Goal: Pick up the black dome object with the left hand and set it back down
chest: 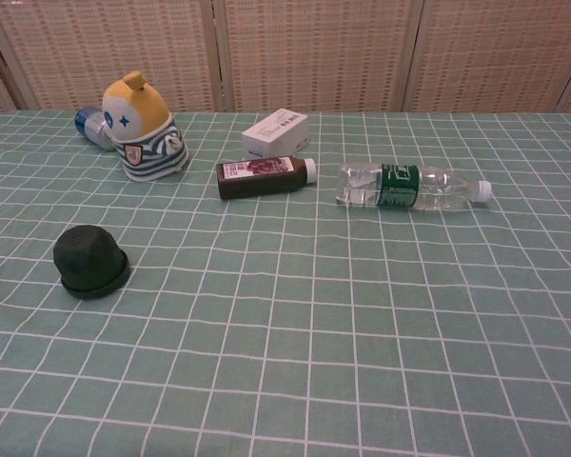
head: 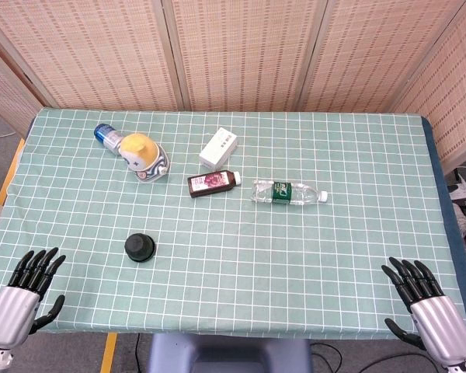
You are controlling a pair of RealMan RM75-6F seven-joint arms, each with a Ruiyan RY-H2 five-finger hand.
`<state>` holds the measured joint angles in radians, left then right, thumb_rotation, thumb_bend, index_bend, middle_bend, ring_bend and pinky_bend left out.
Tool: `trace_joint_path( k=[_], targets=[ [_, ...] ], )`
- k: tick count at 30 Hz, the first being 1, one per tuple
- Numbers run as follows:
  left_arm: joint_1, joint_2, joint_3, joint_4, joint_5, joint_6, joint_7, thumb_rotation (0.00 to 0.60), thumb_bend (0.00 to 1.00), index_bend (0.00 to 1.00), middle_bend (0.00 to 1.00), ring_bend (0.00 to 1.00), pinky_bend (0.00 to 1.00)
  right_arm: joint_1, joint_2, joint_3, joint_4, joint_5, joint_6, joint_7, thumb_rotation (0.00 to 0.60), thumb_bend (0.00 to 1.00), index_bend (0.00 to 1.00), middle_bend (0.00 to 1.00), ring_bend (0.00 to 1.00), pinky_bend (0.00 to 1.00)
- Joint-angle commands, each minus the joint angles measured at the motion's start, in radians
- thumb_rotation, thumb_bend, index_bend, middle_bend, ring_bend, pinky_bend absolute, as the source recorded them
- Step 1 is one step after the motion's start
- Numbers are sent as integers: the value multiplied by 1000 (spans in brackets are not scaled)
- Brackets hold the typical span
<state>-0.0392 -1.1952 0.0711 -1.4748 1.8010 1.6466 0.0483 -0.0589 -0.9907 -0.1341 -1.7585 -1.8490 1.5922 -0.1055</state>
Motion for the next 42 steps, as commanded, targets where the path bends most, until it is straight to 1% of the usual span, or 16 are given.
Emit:
trace_joint_path(
  k=[1, 5, 8, 9, 13, 17, 19, 21, 22, 23, 25, 27, 30, 33, 37, 42],
  targets=[
    [-9, -23, 1, 17, 6, -17, 7, 600, 422, 0, 0, 0, 18, 25, -9, 9, -3, 22, -47, -5, 600, 154, 0, 0, 0, 0],
    [-49, -44, -24, 20, -42, -87, -20, 600, 421, 0, 0, 0, 20, 37, -8, 15, 18, 9, -39, 44, 600, 154, 0, 0, 0, 0],
    [-109, -26, -85, -27, -173, -236, 58, 600, 422, 0, 0, 0, 20, 50, -22, 40, 51, 32, -37, 61, 600, 154, 0, 0, 0, 0],
    [-130, -7, -98, -60, -215, -291, 64, 600, 420, 0, 0, 0, 20, 52, -24, 43, 53, 40, -41, 66, 600, 154, 0, 0, 0, 0],
    [-228, 115, -150, -239, -359, -499, -40, 600, 398, 0, 0, 0, 10, 58, -41, 52, 66, 42, -34, 79, 600, 154, 0, 0, 0, 0],
    [-328, 193, -198, -349, -464, -656, -22, 600, 380, 0, 0, 0, 0, 61, -79, 55, 100, 13, -11, 98, 600, 154, 0, 0, 0, 0],
    [-377, 201, -209, -380, -504, -711, 45, 600, 382, 0, 0, 0, 1, 65, -85, 53, 106, 13, -17, 100, 600, 154, 0, 0, 0, 0],
    [-425, 208, -205, -403, -544, -786, 97, 600, 378, 0, 0, 0, 22, 68, -87, 54, 108, 22, -27, 97, 600, 154, 0, 0, 0, 0],
    [-460, 220, -203, -421, -591, -852, 112, 600, 376, 0, 0, 0, 45, 71, -89, 55, 108, 30, -37, 94, 600, 154, 0, 0, 0, 0],
    [-476, 226, -203, -428, -615, -877, 119, 600, 374, 0, 0, 0, 64, 72, -89, 55, 107, 33, -40, 94, 600, 154, 0, 0, 0, 0],
    [-550, 239, -201, -443, -709, -974, 159, 600, 362, 0, 0, 0, 94, 82, -80, 51, 100, 53, -68, 113, 600, 154, 0, 0, 0, 0],
    [-598, 236, -194, -447, -774, -1003, 206, 600, 353, 0, 0, 0, 92, 87, -68, 49, 91, 66, -83, 128, 600, 154, 0, 0, 0, 0],
    [-662, 221, -174, -465, -886, -1005, 273, 600, 345, 0, 0, 0, 85, 89, -51, 46, 79, 54, -67, 163, 600, 154, 0, 0, 0, 0],
    [-717, 199, -152, -479, -974, -977, 335, 600, 338, 0, 0, 0, 76, 86, -39, 40, 79, 47, -52, 191, 600, 154, 0, 0, 0, 0],
    [-779, 165, -118, -481, -1067, -933, 412, 600, 336, 0, 0, 0, 118, 96, -23, 29, 71, 54, -79, 221, 600, 154, 0, 0, 0, 0],
    [-858, 116, -83, -473, -1176, -896, 490, 600, 335, 0, 0, 0, 125, 104, -21, 29, 65, 63, -94, 225, 600, 154, 0, 0, 0, 0]
  ],
)
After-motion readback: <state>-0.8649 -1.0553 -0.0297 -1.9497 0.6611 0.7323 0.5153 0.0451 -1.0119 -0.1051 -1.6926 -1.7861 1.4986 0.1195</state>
